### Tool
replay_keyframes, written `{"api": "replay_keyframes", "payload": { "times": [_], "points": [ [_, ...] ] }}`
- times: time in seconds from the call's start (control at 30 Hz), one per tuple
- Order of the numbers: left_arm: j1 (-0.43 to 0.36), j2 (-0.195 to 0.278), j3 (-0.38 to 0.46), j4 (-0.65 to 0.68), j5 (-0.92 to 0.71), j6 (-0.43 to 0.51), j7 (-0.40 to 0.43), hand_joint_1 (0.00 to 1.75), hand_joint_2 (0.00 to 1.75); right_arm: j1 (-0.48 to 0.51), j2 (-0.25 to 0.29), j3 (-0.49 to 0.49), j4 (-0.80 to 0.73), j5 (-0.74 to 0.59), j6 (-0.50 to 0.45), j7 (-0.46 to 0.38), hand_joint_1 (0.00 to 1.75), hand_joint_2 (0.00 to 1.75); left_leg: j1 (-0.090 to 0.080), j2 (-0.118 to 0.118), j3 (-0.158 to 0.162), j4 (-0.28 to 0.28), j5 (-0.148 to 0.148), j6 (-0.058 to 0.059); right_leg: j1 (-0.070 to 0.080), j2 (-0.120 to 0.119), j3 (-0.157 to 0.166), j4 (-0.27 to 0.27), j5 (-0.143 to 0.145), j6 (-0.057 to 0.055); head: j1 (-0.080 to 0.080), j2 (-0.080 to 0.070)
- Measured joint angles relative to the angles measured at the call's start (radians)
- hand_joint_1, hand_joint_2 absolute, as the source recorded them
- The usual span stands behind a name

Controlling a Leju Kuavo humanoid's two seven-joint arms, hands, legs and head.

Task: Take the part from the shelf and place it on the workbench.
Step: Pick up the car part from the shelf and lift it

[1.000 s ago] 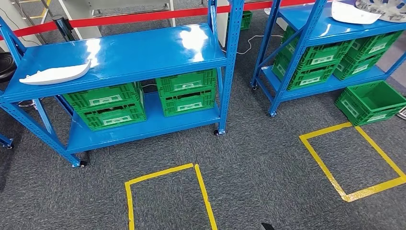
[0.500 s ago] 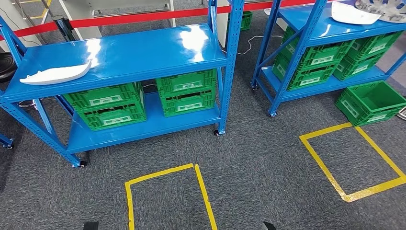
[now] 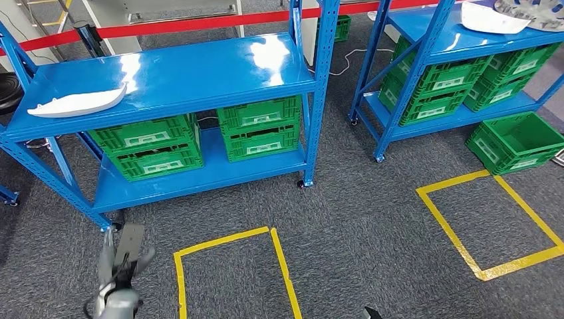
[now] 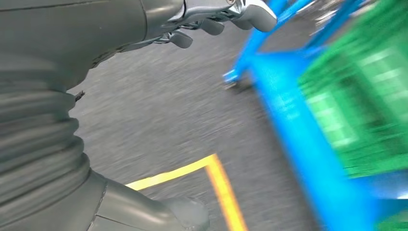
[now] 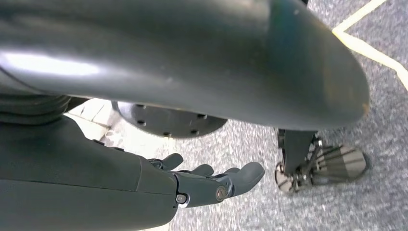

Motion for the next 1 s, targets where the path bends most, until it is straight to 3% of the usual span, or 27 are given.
{"api": "replay_keyframes", "payload": {
  "times": [0.1, 0.23, 0.53, 1.0],
  "points": [
    [-0.052, 0.004, -0.071, -0.026, 0.030, 0.021, -0.031, 0.00, 1.75, -0.007, 0.006, -0.023, 0.007, 0.008, 0.008, 0.000, 0.00, 0.00, 0.000, 0.000, 0.001, 0.000, 0.000, 0.000, 0.000, 0.000, 0.000, 0.000, 0.000, 0.000, 0.000, 0.000],
    [-0.119, 0.012, -0.171, -0.073, 0.083, 0.044, -0.063, 0.00, 0.00, -0.013, 0.013, -0.053, 0.015, 0.016, 0.017, 0.000, 0.00, 0.00, 0.000, 0.000, 0.000, 0.000, 0.001, -0.001, 0.000, 0.000, 0.001, 0.000, 0.000, 0.000, 0.000, 0.000],
    [-0.195, 0.031, -0.374, -0.278, 0.230, 0.095, -0.114, 0.00, 0.00, -0.026, 0.023, -0.102, 0.028, 0.033, 0.026, 0.000, 0.00, 0.00, 0.000, 0.000, 0.000, 0.000, 0.001, -0.001, 0.000, 0.000, 0.001, 0.000, 0.000, 0.000, 0.000, 0.000],
    [-0.204, 0.072, -0.594, -0.600, 0.478, 0.267, -0.157, 0.00, 0.00, -0.038, 0.038, -0.131, 0.035, 0.074, 0.002, 0.000, 0.00, 0.00, -0.005, -0.001, -0.001, 0.003, 0.000, 0.001, -0.006, -0.001, 0.001, -0.001, 0.002, 0.003, 0.000, 0.000]
  ]
}}
